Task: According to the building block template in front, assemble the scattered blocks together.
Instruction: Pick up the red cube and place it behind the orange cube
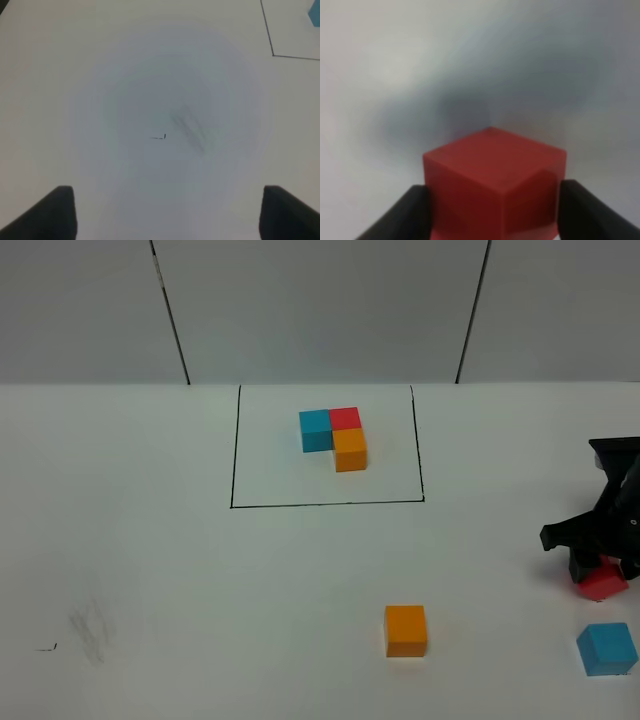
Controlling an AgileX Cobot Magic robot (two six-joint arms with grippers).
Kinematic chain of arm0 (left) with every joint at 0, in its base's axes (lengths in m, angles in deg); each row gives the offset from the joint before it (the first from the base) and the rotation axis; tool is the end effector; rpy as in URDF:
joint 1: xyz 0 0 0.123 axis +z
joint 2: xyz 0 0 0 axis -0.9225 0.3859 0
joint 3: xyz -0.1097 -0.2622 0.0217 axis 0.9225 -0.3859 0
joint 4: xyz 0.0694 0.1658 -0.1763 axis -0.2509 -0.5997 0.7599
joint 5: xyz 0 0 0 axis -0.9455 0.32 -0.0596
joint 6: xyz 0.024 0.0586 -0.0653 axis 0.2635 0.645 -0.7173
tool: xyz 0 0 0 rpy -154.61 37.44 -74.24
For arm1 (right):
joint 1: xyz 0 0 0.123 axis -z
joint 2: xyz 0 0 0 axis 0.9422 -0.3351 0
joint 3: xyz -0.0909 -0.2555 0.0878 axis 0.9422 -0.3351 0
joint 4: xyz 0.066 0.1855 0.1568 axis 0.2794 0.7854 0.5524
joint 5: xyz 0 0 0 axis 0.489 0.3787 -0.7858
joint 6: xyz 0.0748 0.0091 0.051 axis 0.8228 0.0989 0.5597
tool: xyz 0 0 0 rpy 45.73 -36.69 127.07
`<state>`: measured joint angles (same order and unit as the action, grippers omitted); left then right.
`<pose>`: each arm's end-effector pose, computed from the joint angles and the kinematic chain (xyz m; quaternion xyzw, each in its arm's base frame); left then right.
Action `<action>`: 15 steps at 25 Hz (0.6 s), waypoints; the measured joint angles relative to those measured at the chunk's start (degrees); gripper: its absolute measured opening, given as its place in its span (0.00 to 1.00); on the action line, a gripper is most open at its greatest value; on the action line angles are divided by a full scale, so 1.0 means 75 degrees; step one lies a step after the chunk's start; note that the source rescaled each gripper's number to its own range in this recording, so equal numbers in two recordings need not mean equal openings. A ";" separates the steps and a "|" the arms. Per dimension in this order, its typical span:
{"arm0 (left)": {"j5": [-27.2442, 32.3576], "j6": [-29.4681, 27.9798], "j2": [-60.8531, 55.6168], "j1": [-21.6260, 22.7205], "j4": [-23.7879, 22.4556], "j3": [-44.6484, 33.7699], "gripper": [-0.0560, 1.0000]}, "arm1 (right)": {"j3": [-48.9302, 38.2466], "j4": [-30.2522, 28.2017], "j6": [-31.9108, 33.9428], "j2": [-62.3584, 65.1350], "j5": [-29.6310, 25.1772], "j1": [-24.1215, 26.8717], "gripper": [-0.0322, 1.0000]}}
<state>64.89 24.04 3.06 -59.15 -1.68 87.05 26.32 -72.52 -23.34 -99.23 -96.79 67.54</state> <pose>-0.0066 -0.0061 0.2793 -0.0611 0.8487 0.0048 0.5253 0.3466 0.0152 0.1440 0.0003 0.9987 -0.0099 0.0509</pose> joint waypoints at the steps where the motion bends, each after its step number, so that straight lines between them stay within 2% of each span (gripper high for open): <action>1: 0.0000 0.0000 0.0000 0.0000 0.0000 0.0000 0.67 | -0.0007 -0.0014 0.0017 0.0028 -0.0017 0.0000 0.21; 15: 0.0000 0.0000 0.0000 0.0000 0.0000 0.0000 0.67 | -0.0007 -0.0315 0.0217 0.0156 -0.0338 0.0000 0.20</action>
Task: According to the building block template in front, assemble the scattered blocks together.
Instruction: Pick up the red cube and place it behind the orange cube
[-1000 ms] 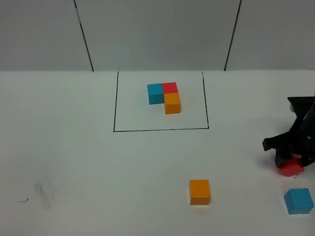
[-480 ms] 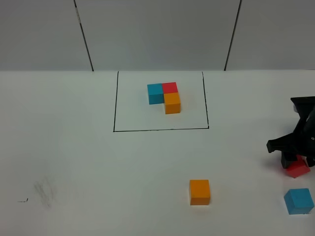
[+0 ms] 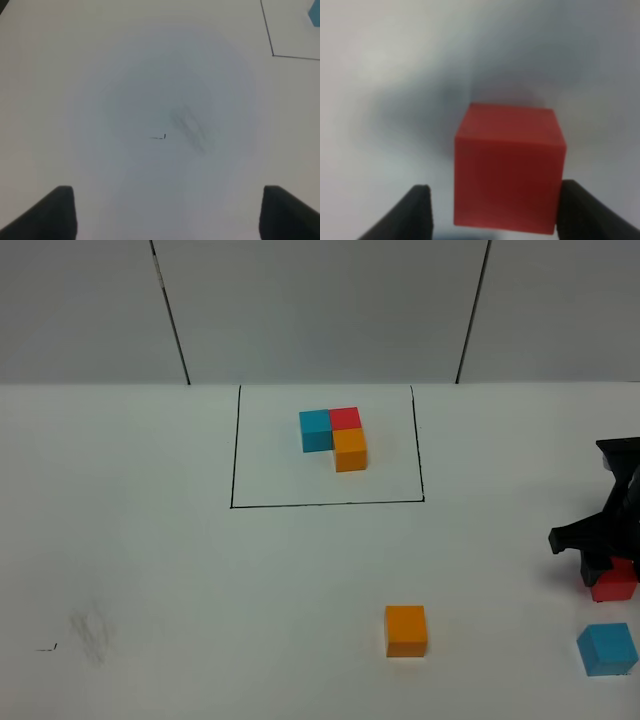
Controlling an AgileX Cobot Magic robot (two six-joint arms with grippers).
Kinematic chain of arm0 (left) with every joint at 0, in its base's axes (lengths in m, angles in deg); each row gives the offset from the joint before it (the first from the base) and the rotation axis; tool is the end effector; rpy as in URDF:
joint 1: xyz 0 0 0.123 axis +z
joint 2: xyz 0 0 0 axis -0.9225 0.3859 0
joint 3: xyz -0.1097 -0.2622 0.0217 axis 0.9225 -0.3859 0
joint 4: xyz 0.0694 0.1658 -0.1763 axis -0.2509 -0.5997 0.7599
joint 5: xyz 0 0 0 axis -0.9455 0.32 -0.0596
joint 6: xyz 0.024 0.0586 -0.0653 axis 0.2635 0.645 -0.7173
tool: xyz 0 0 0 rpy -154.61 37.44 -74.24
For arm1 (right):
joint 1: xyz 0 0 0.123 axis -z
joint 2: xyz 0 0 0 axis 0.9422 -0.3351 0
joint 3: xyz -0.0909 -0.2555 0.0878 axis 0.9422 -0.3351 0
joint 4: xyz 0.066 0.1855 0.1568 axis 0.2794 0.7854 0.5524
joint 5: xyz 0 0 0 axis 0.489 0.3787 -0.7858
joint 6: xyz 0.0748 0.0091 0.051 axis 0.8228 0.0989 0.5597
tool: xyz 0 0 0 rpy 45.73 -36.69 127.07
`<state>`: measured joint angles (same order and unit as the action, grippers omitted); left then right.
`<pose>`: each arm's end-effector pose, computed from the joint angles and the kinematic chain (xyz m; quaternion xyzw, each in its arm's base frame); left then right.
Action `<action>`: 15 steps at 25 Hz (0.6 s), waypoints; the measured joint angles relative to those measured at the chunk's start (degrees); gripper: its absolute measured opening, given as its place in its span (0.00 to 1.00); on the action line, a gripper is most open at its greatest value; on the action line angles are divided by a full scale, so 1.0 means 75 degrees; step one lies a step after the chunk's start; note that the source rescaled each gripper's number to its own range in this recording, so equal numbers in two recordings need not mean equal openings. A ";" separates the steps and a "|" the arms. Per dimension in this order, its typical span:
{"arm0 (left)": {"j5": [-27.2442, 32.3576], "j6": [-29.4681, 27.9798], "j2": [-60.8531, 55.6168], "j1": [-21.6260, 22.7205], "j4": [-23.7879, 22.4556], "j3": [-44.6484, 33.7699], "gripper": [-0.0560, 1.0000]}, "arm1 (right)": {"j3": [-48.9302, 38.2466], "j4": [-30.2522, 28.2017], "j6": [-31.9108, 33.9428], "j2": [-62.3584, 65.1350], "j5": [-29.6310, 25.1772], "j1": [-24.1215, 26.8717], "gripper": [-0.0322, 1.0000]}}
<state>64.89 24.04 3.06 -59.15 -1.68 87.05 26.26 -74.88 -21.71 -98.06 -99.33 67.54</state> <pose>-0.0066 -0.0061 0.2793 -0.0611 0.8487 0.0048 0.5253 0.3421 0.0121 0.1505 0.0016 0.9989 -0.0261 0.0398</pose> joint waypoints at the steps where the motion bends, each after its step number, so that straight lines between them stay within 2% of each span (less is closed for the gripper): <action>1: 0.0000 0.0000 0.0000 0.0000 0.0000 0.0000 0.67 | 0.0000 0.0000 0.0016 0.0000 0.0057 0.0000 0.20; 8: 0.0000 0.0000 0.0000 0.0000 0.0000 0.0000 0.67 | 0.0000 -0.0008 0.0208 0.0000 0.0522 0.0000 0.20; 15: 0.0000 0.0000 0.0000 0.0000 0.0000 0.0000 0.67 | 0.0000 -0.0042 0.0208 0.0000 0.0638 0.0000 0.20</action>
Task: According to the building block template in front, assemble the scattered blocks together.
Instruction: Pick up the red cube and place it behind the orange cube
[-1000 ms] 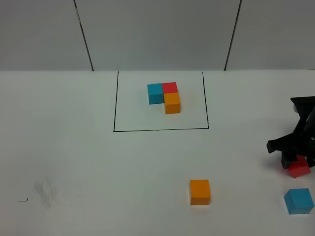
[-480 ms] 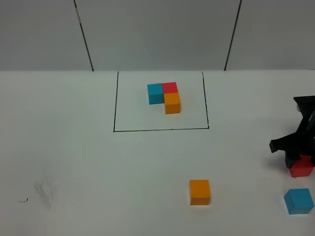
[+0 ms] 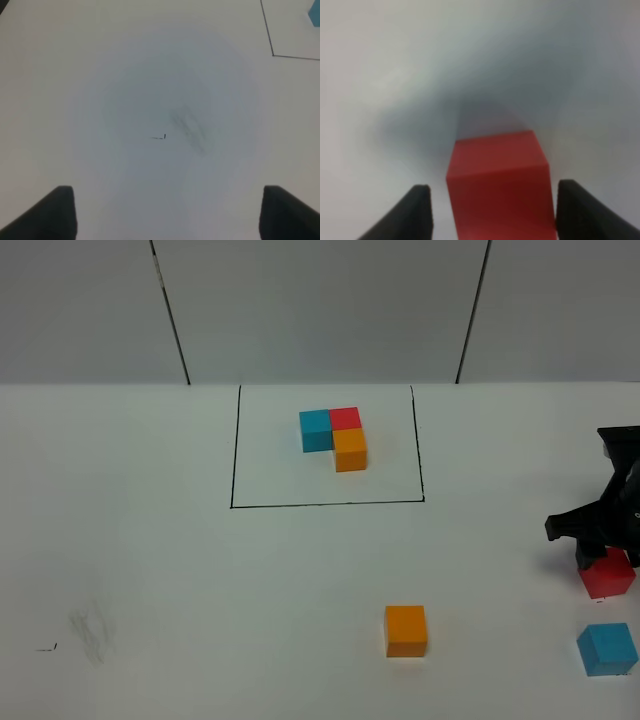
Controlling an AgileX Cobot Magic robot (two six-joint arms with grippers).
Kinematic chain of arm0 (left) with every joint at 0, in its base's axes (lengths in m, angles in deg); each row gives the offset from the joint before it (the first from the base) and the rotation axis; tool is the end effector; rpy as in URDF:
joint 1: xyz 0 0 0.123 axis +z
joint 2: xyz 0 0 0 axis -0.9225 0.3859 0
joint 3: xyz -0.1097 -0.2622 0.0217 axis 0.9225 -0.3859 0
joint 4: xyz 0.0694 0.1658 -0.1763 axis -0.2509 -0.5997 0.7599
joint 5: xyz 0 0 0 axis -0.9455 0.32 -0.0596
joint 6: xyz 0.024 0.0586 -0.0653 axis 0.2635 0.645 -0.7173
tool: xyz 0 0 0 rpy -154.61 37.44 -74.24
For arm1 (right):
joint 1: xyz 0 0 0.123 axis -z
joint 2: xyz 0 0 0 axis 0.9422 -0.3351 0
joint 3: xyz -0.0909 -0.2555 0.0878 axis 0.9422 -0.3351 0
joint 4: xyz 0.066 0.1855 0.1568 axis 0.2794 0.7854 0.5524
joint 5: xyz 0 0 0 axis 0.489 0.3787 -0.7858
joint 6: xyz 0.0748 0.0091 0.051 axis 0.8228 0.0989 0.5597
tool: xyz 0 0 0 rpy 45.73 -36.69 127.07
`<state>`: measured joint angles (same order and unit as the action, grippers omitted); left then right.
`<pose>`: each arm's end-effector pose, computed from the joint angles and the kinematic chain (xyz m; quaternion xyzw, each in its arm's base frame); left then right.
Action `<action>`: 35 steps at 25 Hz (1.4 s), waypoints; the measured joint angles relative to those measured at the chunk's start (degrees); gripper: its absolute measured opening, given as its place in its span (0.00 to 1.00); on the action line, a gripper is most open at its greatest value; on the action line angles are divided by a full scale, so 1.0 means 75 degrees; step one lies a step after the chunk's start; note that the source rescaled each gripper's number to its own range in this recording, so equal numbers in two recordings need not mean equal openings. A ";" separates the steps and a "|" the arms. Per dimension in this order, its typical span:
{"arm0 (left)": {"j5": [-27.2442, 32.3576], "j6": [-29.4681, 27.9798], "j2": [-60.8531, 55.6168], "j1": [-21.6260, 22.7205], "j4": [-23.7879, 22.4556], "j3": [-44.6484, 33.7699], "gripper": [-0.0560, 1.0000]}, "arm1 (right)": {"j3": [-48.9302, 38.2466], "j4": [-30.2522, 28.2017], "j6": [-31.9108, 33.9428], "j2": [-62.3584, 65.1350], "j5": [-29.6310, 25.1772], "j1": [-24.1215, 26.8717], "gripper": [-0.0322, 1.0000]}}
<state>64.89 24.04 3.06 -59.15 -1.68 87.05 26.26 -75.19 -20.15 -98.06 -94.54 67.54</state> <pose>-0.0066 -0.0061 0.2793 -0.0611 0.8487 0.0048 0.5253 0.3496 0.0126 0.1514 0.0121 0.9963 -0.0227 0.0818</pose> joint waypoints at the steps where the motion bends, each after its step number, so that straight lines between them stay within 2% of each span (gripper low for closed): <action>1: 0.0000 0.0000 0.0000 0.0000 0.0000 0.0000 0.67 | 0.0000 -0.0006 0.0000 0.0000 0.0000 0.0000 0.20; 21: 0.0000 0.0000 0.0000 0.0000 0.0000 0.0000 0.67 | -0.0009 -0.0022 -0.0028 -0.0600 0.0038 0.0000 0.20; 23: 0.0000 0.0000 0.0000 0.0000 0.0000 0.0000 0.67 | -0.0009 -0.0022 -0.0028 -0.0600 0.0052 0.0000 0.17; 25: 0.0000 0.0000 0.0000 0.0000 0.0000 0.0000 0.67 | -0.0009 -0.0022 -0.0028 -0.0605 0.0052 0.0000 0.06; 26: 0.0000 0.0000 0.0000 0.0000 0.0000 0.0000 0.67 | -0.0009 -0.0024 -0.0028 -0.0605 0.0052 0.0000 0.04; 35: 0.0000 0.0000 0.0000 0.0000 0.0000 0.0000 0.67 | -0.0009 -0.0024 -0.0028 -0.0605 0.0052 0.0000 0.04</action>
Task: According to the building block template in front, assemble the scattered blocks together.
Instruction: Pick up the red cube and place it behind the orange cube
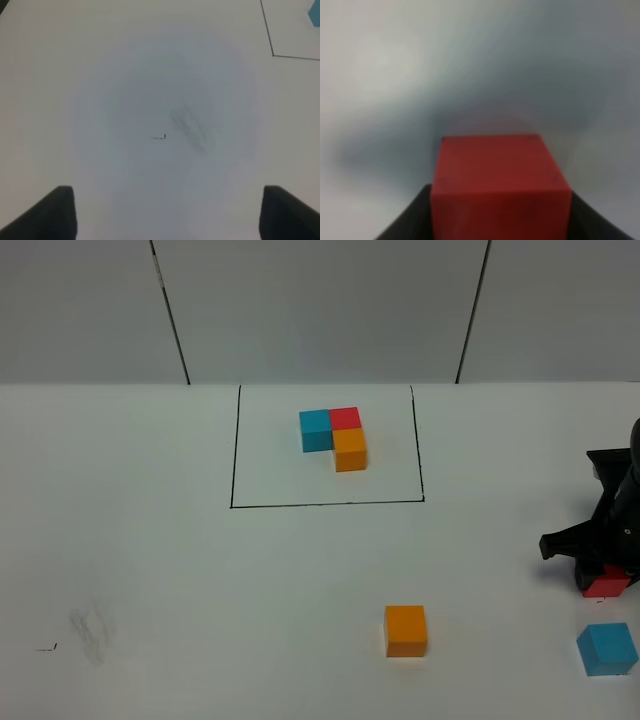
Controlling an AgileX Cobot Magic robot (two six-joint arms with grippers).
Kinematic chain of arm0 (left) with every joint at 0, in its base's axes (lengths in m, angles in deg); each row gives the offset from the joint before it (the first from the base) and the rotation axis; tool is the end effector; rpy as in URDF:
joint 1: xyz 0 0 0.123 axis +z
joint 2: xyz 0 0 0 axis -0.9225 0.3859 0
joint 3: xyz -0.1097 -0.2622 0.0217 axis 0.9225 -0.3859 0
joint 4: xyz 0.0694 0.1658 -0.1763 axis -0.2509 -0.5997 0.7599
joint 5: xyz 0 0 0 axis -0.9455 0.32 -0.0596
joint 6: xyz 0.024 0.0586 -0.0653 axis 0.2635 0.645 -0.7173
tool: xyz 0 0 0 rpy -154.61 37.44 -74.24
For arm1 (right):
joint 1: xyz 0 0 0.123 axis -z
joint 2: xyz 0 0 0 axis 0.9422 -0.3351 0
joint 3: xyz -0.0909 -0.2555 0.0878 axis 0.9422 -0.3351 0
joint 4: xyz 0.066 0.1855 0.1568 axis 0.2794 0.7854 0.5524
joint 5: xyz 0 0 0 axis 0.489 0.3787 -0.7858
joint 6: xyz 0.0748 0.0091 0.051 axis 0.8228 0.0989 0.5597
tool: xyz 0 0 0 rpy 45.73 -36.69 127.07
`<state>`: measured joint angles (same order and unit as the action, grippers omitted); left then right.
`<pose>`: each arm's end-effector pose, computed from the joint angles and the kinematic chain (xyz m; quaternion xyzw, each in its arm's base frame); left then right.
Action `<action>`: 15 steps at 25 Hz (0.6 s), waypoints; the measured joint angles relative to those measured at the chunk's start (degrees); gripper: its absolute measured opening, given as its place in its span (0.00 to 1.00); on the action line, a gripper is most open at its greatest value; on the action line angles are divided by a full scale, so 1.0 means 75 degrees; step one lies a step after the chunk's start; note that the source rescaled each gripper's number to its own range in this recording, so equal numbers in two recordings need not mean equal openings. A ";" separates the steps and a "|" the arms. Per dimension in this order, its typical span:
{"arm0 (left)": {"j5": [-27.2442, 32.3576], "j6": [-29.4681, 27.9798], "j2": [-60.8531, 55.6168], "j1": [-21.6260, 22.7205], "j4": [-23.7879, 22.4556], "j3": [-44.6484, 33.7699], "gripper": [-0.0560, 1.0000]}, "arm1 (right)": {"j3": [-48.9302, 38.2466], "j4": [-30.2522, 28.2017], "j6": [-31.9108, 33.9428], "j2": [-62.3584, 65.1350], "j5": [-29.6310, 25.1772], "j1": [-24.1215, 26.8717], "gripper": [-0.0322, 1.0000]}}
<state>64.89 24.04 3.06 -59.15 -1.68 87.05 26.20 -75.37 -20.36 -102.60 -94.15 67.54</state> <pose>-0.0066 -0.0061 0.2793 -0.0611 0.8487 0.0048 0.5253 0.3512 0.0125 0.1235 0.0079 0.9986 -0.0260 0.0452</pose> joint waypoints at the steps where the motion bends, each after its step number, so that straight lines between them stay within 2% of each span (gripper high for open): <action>1: 0.0000 0.0000 0.0000 0.0000 0.0000 0.0000 0.67 | 0.0000 0.0000 0.0000 0.0000 0.0000 0.0000 0.04; 15: 0.0000 0.0000 0.0000 0.0000 0.0000 0.0000 0.67 | 0.0000 0.0000 0.0000 0.0000 0.0000 0.0000 0.04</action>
<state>64.89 24.04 3.06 -59.15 -1.68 87.05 26.20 -75.37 -20.36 -102.60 -94.15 67.54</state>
